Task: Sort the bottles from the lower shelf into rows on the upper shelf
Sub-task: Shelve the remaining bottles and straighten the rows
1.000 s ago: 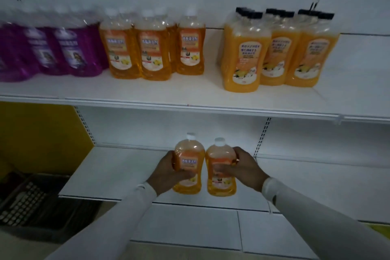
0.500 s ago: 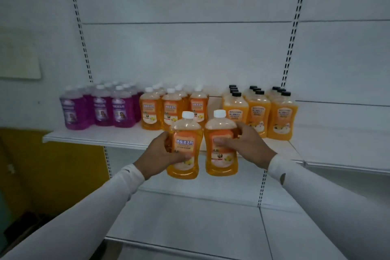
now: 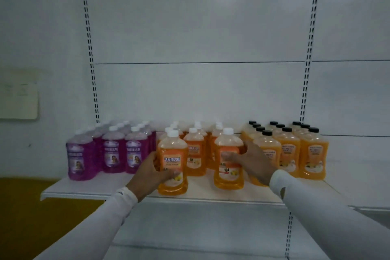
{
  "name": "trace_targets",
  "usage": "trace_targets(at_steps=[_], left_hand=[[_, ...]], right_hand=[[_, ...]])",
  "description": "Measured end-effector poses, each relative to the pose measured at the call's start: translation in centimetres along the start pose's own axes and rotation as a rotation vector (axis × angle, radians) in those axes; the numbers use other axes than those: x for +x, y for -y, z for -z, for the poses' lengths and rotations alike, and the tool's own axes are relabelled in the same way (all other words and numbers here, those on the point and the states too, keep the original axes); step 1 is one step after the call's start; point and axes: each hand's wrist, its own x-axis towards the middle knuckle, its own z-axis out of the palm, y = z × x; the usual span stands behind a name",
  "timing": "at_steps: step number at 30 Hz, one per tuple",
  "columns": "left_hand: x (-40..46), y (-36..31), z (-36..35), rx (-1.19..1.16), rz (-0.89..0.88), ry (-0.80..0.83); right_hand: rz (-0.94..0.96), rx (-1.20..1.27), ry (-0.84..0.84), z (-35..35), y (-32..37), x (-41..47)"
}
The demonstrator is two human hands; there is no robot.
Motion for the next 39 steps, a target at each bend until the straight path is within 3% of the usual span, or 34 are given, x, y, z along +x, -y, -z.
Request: trace_targets(at_steps=[6, 11, 25, 39], left_hand=[[2.7, 4.5, 2.6, -0.021, 0.011, 0.081], [4.8, 5.4, 2.6, 0.019, -0.018, 0.106], [6.8, 6.3, 1.9, 0.107, 0.028, -0.024], [7.5, 7.1, 1.6, 0.121, 0.015, -0.009]], right_hand=[[-0.124, -0.043, -0.021, -2.3, -3.0, 2.8], [-0.118, -0.090, -0.051, -2.6, -4.5, 5.6], [-0.089, -0.008, -0.022, -2.1, -7.3, 9.2], [-0.052, -0.151, -0.091, -2.8, -7.3, 8.6]])
